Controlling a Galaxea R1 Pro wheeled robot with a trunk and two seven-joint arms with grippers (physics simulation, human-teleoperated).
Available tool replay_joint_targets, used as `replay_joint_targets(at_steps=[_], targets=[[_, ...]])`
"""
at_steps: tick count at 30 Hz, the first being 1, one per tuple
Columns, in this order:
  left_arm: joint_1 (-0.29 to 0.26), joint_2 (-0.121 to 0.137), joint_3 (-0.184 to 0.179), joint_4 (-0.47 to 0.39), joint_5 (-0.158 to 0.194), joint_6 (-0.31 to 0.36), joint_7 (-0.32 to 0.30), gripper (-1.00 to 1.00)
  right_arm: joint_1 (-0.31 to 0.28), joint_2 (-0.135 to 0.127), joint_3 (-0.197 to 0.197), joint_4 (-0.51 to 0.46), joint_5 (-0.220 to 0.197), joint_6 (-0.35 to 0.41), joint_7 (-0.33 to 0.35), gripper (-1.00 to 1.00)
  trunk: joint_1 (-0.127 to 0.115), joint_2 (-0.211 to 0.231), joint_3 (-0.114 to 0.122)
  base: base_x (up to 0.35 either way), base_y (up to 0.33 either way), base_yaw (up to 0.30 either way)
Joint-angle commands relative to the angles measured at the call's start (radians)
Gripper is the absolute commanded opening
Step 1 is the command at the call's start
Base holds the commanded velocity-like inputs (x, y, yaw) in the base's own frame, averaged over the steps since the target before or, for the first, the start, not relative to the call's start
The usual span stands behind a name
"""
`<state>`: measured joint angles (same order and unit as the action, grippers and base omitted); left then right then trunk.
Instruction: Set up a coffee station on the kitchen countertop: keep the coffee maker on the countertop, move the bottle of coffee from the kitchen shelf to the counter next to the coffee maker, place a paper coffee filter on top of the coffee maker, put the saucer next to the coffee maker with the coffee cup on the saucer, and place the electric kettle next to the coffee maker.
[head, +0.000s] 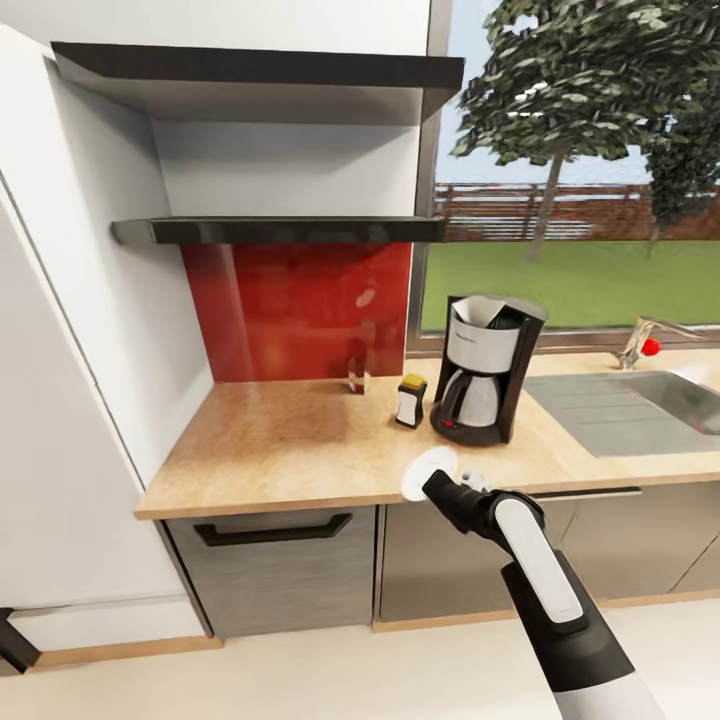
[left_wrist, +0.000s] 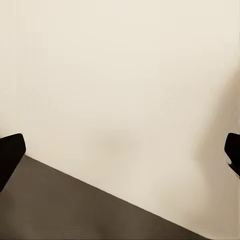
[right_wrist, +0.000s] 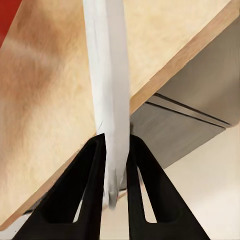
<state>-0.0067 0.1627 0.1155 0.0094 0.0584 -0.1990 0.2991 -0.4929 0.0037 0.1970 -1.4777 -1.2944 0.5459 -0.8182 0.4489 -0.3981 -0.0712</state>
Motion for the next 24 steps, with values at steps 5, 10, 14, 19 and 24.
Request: replay_joint_targets(at_steps=[5,10,14,19,24], targets=[[0.006,0.000,0.004,0.001,0.006,-0.006,-0.001,1.00,-0.001,0.000,-0.001,-0.001,-0.009,-0.001,-0.002,-1.00,0.001,-0.002,-0.002,0.175,0.000,0.000],[0.009,0.001,0.004,0.001,0.006,-0.005,-0.001,1.00,-0.001,0.001,-0.001,0.000,-0.011,-0.001,-0.002,-1.00,0.001,-0.002,-0.002,0.135,0.017,0.000],[0.010,0.000,0.003,0.001,0.006,-0.005,0.000,1.00,-0.001,0.001,-0.001,0.002,-0.011,-0.001,-0.002,-1.00,0.001,-0.002,-0.002,0.295,0.076,0.000],[0.010,-0.002,0.002,0.001,0.006,-0.005,-0.001,1.00,-0.001,0.001,-0.002,0.009,-0.029,-0.001,-0.002,-1.00,0.001,-0.002,-0.002,0.090,0.017,0.000],[0.010,-0.002,0.002,0.001,0.006,-0.004,-0.001,1.00,-0.001,0.001,-0.002,0.012,-0.077,-0.001,-0.002,-1.00,0.001,-0.002,-0.002,0.038,0.005,0.000]])
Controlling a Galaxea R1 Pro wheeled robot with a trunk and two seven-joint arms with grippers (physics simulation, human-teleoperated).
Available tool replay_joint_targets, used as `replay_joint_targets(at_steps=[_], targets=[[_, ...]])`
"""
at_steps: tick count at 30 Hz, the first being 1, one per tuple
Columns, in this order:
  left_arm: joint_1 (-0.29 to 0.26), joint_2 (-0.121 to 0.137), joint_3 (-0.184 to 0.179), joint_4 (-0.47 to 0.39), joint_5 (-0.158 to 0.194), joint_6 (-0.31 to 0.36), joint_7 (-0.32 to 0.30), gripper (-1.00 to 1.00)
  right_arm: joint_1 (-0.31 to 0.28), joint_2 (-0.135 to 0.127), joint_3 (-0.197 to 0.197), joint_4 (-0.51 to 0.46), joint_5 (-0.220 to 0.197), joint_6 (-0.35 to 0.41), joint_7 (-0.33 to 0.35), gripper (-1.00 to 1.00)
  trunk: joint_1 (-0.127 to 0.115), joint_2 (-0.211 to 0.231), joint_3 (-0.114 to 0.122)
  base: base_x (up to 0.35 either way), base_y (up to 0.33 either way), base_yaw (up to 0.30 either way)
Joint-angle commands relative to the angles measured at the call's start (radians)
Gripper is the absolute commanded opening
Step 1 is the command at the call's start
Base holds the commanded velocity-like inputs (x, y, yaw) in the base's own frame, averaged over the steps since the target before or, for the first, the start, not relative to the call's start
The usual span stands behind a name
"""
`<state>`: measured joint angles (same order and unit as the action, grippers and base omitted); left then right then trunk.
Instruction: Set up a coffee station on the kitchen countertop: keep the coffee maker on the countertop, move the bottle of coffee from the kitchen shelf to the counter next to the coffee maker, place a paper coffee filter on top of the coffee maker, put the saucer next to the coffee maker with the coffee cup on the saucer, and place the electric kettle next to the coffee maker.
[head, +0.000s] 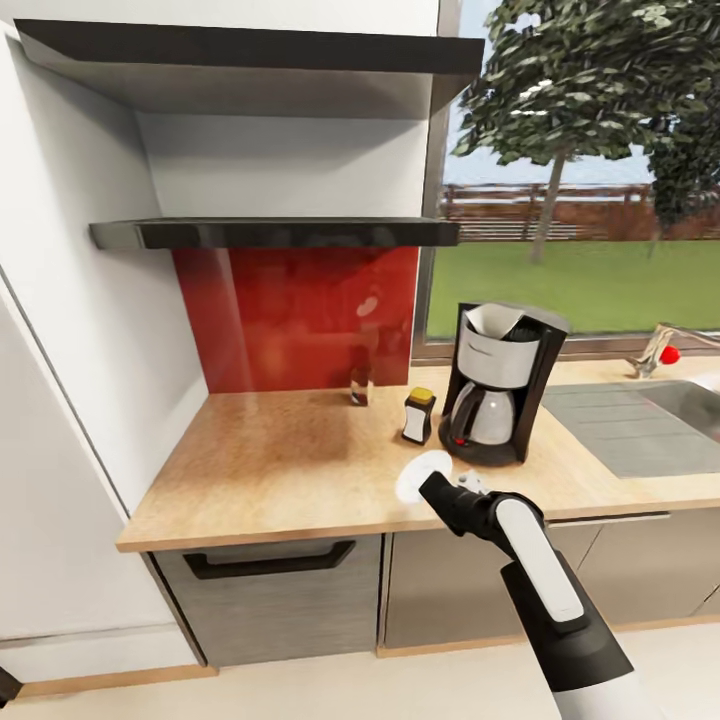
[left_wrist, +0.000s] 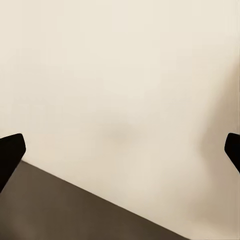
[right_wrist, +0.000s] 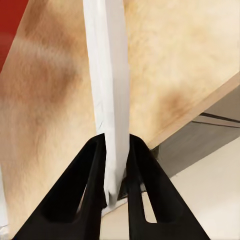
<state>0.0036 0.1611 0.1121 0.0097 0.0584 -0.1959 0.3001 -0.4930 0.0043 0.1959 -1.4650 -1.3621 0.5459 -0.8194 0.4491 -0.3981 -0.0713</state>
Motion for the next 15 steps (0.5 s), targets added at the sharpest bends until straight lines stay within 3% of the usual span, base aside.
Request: replay_joint_targets(at_steps=[1,5,15], targets=[[-0.001,0.000,0.005,0.001,0.006,-0.007,-0.002,1.00,-0.001,0.000,0.000,0.000,-0.012,-0.001,-0.001,-1.00,0.001,-0.002,-0.002,0.203,0.046,0.000],[0.000,0.000,0.005,0.001,0.006,-0.007,-0.001,1.00,-0.001,0.000,-0.001,0.006,-0.015,-0.001,-0.001,-1.00,0.001,-0.002,-0.002,0.211,0.059,0.000],[0.001,0.000,0.006,0.002,0.007,-0.007,-0.001,1.00,-0.001,0.000,-0.001,0.083,-0.015,-0.001,-0.001,-1.00,0.001,-0.002,-0.002,0.013,0.004,0.000]])
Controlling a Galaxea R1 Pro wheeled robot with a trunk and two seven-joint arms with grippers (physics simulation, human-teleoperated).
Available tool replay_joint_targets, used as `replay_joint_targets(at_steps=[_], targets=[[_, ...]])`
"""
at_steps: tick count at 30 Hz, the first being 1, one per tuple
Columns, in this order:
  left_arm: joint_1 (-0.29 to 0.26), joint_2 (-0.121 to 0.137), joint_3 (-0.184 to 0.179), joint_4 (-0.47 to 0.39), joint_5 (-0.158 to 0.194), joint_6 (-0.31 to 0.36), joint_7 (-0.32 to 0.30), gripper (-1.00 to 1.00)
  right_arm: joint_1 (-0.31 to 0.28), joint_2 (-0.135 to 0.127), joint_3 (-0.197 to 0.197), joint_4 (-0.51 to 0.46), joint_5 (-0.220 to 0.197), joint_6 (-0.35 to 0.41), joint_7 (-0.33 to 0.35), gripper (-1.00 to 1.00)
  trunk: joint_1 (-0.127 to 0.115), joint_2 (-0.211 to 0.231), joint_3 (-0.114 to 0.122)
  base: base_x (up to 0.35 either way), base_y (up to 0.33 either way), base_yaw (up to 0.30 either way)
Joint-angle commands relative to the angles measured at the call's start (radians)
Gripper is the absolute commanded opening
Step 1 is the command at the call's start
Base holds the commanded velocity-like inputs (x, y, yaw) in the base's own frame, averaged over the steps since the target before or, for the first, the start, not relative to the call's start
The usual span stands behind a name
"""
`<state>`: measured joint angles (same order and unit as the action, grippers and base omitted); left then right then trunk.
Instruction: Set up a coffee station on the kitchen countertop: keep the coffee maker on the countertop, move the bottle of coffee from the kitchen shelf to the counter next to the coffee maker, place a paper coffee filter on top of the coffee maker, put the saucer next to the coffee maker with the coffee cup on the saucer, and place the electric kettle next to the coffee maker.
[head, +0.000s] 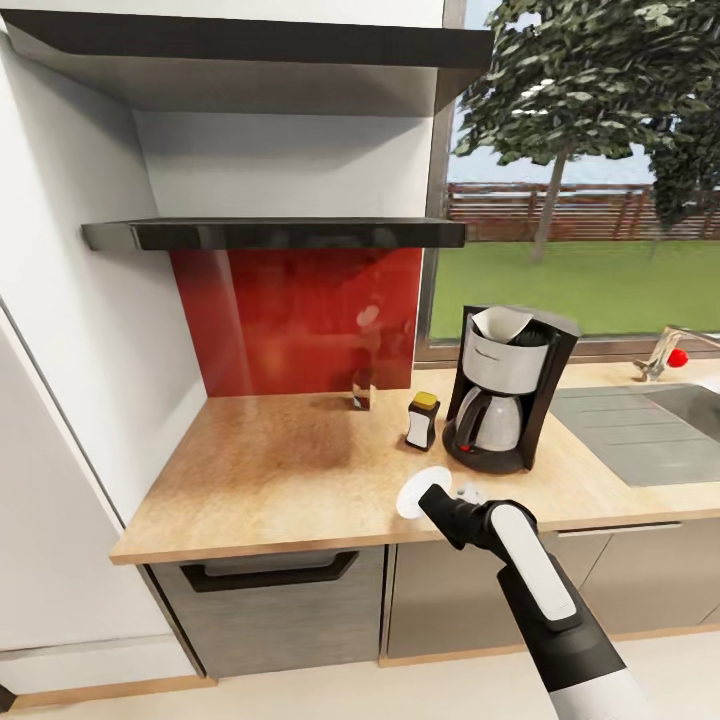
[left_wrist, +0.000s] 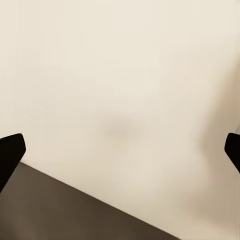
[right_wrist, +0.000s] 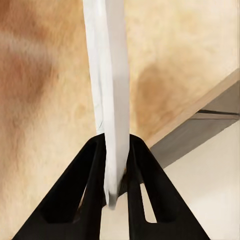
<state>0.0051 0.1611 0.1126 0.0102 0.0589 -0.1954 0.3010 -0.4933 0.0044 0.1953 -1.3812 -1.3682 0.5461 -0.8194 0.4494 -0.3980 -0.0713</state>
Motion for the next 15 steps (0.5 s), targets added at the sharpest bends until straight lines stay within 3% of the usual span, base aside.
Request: replay_joint_targets(at_steps=[1,5,11,15], targets=[[-0.001,0.000,0.005,0.001,0.006,-0.007,-0.002,1.00,-0.001,0.000,0.000,0.000,-0.009,-0.002,-0.001,-1.00,0.001,-0.002,-0.002,0.000,0.000,0.000],[-0.001,0.000,0.005,0.002,0.006,-0.007,-0.003,1.00,-0.001,0.000,-0.002,0.001,-0.009,-0.002,-0.001,-1.00,0.001,-0.002,-0.002,0.047,0.000,0.000],[-0.001,0.000,0.005,0.002,0.006,-0.007,-0.002,1.00,-0.001,-0.001,-0.001,0.002,-0.008,-0.002,-0.002,-1.00,0.001,-0.002,-0.002,0.263,-0.024,0.000],[0.000,0.000,0.005,0.002,0.006,-0.007,-0.002,1.00,-0.001,-0.001,0.000,0.003,-0.008,-0.002,-0.003,-1.00,0.001,-0.002,-0.002,0.093,-0.034,0.000]])
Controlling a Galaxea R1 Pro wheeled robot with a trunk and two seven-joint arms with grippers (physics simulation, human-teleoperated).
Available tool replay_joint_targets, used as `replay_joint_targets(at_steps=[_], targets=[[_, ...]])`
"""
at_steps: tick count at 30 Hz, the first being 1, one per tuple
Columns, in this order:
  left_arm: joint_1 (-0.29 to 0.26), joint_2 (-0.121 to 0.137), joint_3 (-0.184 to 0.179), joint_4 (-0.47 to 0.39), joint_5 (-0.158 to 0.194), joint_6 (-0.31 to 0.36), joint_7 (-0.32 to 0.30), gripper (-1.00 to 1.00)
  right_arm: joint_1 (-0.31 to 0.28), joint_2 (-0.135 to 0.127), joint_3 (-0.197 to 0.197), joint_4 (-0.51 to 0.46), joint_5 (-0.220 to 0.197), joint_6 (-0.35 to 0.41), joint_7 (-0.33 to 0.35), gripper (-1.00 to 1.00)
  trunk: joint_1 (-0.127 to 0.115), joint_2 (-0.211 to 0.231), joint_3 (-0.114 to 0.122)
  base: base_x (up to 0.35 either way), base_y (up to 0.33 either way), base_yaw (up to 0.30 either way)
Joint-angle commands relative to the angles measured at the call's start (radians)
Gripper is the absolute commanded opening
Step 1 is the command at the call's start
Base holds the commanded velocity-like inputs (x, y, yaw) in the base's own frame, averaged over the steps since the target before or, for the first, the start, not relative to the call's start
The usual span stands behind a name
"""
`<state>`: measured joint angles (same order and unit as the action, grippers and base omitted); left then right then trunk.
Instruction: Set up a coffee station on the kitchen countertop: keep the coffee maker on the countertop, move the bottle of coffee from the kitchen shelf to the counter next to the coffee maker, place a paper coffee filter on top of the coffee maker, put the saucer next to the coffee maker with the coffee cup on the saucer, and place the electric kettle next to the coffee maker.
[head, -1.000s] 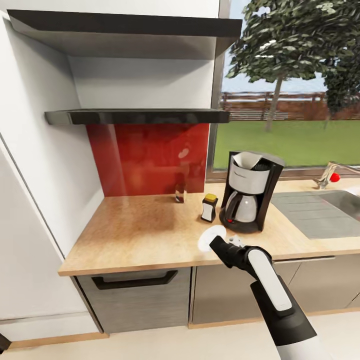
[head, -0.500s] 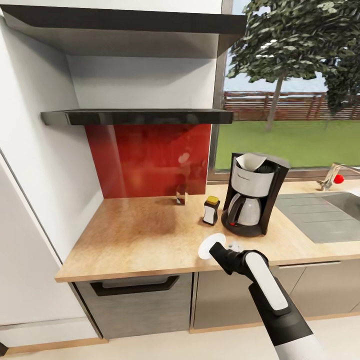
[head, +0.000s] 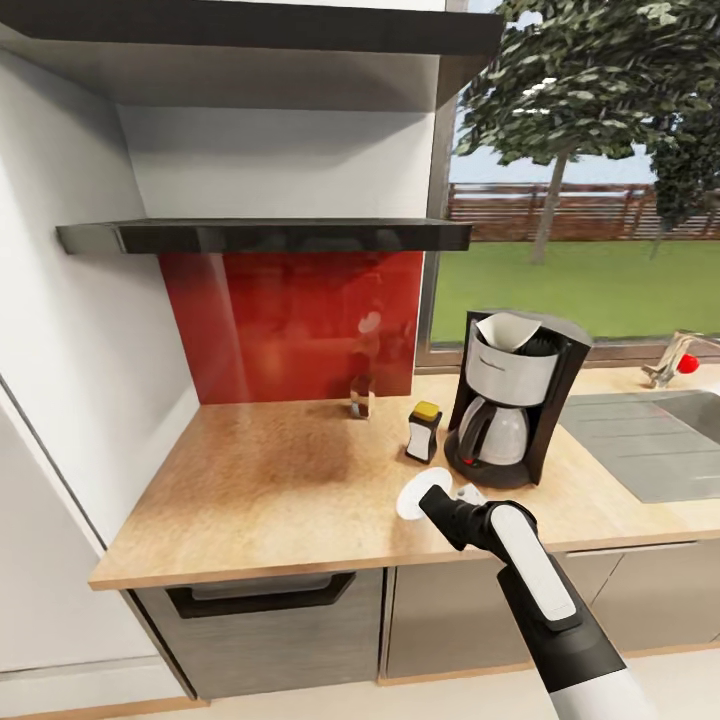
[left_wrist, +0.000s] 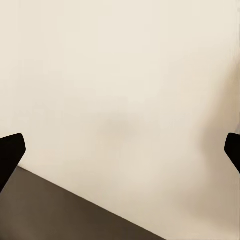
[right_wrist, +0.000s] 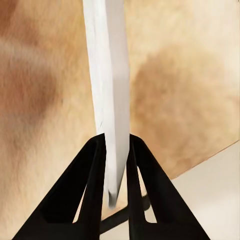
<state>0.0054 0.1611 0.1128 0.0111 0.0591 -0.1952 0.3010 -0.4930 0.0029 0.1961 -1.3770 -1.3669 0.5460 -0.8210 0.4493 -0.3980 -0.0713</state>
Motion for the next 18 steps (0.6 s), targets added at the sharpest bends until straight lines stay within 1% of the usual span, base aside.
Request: replay_joint_targets(at_steps=[1,11,18], targets=[[0.000,0.000,0.005,0.001,0.006,-0.007,-0.002,1.00,-0.001,0.000,0.000,-0.001,-0.009,-0.001,-0.001,-1.00,0.001,-0.002,-0.002,0.024,-0.009,0.000],[0.000,-0.001,0.005,0.001,0.005,-0.007,-0.004,1.00,-0.001,0.000,0.000,-0.001,-0.009,-0.001,-0.001,-1.00,0.001,-0.002,-0.002,0.023,-0.001,0.000],[0.000,-0.002,0.005,0.001,0.006,-0.008,-0.003,1.00,-0.001,-0.001,0.000,0.004,-0.009,-0.001,-0.001,-1.00,0.001,-0.002,-0.002,0.060,0.000,0.000]])
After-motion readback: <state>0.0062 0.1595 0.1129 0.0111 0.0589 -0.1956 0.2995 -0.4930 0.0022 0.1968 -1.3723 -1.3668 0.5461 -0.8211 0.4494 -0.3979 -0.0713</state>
